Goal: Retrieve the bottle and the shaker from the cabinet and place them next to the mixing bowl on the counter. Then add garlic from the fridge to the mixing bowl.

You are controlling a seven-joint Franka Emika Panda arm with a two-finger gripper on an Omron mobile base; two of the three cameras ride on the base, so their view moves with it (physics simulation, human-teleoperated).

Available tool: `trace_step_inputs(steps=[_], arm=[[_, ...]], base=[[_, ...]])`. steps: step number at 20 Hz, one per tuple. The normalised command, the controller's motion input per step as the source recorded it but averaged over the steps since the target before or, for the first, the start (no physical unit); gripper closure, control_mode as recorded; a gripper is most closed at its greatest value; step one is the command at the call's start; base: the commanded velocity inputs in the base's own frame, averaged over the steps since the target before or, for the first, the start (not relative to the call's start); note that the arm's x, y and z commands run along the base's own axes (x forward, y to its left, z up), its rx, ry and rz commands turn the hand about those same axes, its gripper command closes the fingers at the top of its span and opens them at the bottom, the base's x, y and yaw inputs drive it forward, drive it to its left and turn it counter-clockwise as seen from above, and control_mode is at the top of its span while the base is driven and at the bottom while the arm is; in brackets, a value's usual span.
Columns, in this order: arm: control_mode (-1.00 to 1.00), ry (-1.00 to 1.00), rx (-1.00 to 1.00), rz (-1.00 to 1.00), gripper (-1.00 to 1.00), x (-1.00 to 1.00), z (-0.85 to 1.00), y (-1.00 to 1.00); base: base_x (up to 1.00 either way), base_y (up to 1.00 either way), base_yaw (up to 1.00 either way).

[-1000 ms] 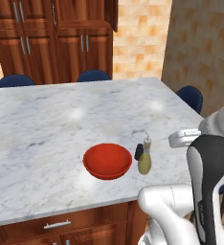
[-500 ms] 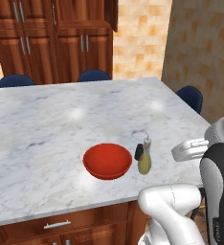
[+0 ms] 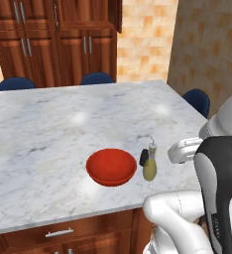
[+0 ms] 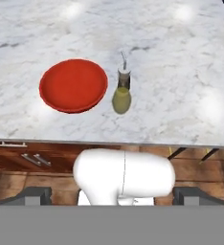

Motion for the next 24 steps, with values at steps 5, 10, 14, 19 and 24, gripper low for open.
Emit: trace_step_inputs(steps=[5,10,14,19,24], arm=[[-1.00,0.00,0.02,0.00,-1.00,0.08,0.00,-0.04],[1.00,0.00,0.00,0.00,-1.00,0.00,0.00,0.00],[1.00,0.00,0.00,0.00,-1.00,0.00,0.00,0.00],[1.00,0.00,0.00,0.00,-1.00,0.00,0.00,0.00],[1.00,0.00,0.00,0.00,-1.00,0.00,0.00,0.00]], base=[[0.00,0.00,0.00],[-0.74,-0.01,0.24],[0.14,0.01,0.91],[0.06,0.01,0.87],[0.00,0.20,0.75]])
